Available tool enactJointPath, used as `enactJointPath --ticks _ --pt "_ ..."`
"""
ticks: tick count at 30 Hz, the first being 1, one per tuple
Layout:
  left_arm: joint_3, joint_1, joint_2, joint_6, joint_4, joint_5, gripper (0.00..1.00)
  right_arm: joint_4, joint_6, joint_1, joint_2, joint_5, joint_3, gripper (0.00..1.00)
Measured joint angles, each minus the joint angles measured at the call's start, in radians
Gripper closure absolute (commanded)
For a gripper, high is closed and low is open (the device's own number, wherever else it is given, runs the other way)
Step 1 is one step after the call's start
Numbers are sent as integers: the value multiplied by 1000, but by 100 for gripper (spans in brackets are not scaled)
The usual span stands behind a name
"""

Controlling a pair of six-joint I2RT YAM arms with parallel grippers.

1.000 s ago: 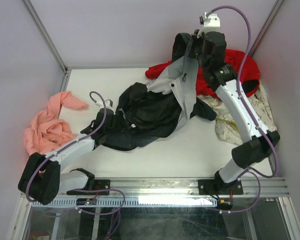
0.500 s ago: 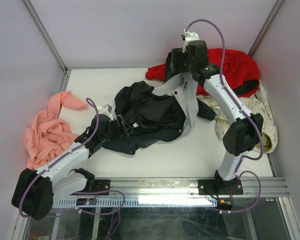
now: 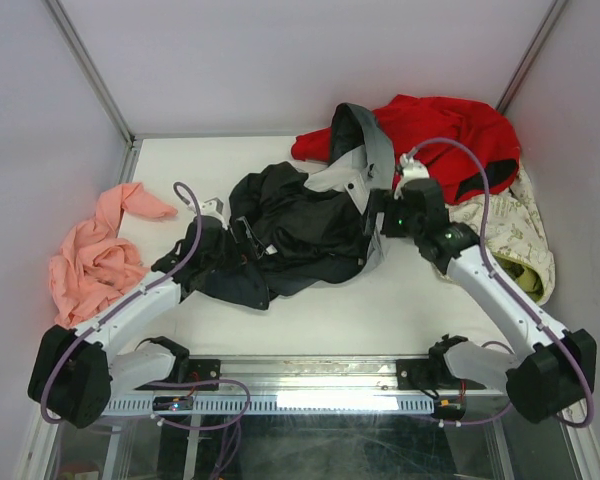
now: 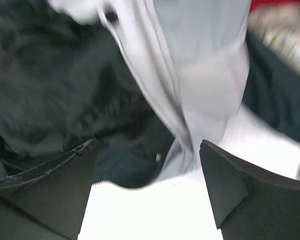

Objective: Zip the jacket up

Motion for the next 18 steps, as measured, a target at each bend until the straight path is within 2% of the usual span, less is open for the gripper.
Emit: enactJointPath --ticks 7,11,14,16,18 --pt "85 0 115 19 -13 -96 1 116 233 110 -136 12 -388 13" --pt "125 1 187 36 -2 -135 1 252 363 169 -138 16 -532 13" --pt "149 14 244 42 19 -147 1 365 430 192 -96 21 -580 13" --pt "161 27 282 42 36 -150 1 436 466 199 -35 29 -586 18" --pt "166 47 310 43 51 -150 1 511 491 203 36 43 -586 31"
